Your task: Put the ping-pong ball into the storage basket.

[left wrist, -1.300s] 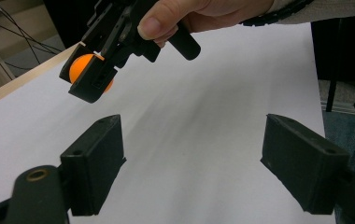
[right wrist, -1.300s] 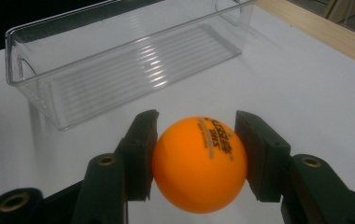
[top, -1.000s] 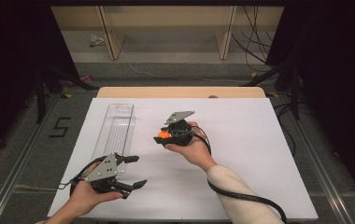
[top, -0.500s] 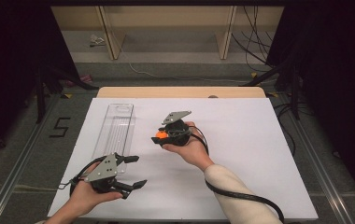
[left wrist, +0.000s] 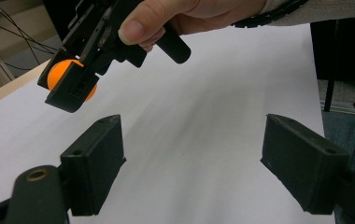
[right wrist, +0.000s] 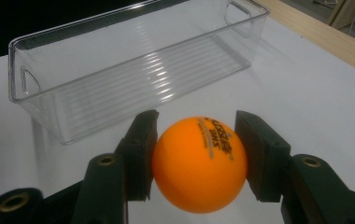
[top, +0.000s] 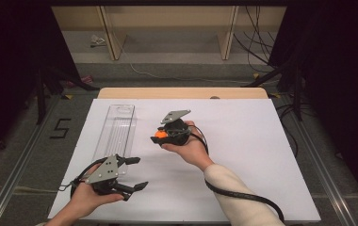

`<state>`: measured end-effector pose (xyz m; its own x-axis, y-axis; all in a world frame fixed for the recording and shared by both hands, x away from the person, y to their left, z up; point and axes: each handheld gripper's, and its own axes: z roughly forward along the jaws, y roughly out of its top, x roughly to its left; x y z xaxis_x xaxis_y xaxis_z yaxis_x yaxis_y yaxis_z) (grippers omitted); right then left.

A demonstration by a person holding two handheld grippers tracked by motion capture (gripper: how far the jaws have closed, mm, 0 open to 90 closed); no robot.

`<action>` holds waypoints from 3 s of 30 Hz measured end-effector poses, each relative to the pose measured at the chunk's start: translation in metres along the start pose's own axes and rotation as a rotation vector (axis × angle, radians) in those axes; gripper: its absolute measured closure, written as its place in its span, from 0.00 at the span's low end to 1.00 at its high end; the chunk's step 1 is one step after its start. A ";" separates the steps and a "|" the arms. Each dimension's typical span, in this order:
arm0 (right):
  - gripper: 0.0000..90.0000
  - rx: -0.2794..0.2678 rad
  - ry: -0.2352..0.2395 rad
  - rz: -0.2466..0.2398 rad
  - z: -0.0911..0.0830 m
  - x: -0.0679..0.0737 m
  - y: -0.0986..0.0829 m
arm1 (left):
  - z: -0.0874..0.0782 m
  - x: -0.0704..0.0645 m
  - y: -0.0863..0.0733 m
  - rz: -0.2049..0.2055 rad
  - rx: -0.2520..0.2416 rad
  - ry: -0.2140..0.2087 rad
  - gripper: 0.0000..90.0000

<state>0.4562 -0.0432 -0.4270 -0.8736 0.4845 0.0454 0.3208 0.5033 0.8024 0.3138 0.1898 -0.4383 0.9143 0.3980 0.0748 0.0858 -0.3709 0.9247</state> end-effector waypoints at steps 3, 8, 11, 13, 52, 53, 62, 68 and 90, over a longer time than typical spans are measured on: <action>0.57 0.001 0.002 -0.004 0.001 0.000 0.001 | 0.000 0.000 0.000 0.000 0.000 0.000 0.23; 0.57 0.002 0.002 -0.004 0.003 0.001 0.002 | 0.000 0.000 0.000 0.001 0.000 0.000 0.23; 0.57 0.001 0.004 -0.006 0.003 0.001 0.003 | 0.000 0.000 0.000 0.001 0.000 0.000 0.23; 0.57 0.003 0.004 -0.006 0.003 0.001 0.004 | 0.000 0.000 0.000 0.001 0.000 0.000 0.23; 0.57 0.023 0.027 -0.025 0.023 0.007 0.015 | 0.001 0.000 0.000 0.003 0.000 -0.005 0.22; 0.57 0.023 0.026 -0.026 0.023 0.007 0.016 | 0.001 0.000 0.000 0.004 0.000 -0.005 0.22; 0.57 0.023 0.031 -0.028 0.027 0.007 0.020 | 0.001 0.000 0.000 0.003 0.003 -0.006 0.22; 0.57 0.021 0.032 -0.031 0.029 0.007 0.023 | 0.001 0.000 -0.001 0.004 0.002 -0.006 0.22; 0.57 0.029 0.046 -0.052 0.043 0.012 0.040 | 0.002 -0.001 -0.001 0.010 0.011 -0.013 0.22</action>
<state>0.4740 0.0132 -0.4198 -0.9052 0.4237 0.0318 0.2840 0.5476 0.7871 0.3136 0.1881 -0.4398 0.9201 0.3835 0.0792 0.0808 -0.3837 0.9199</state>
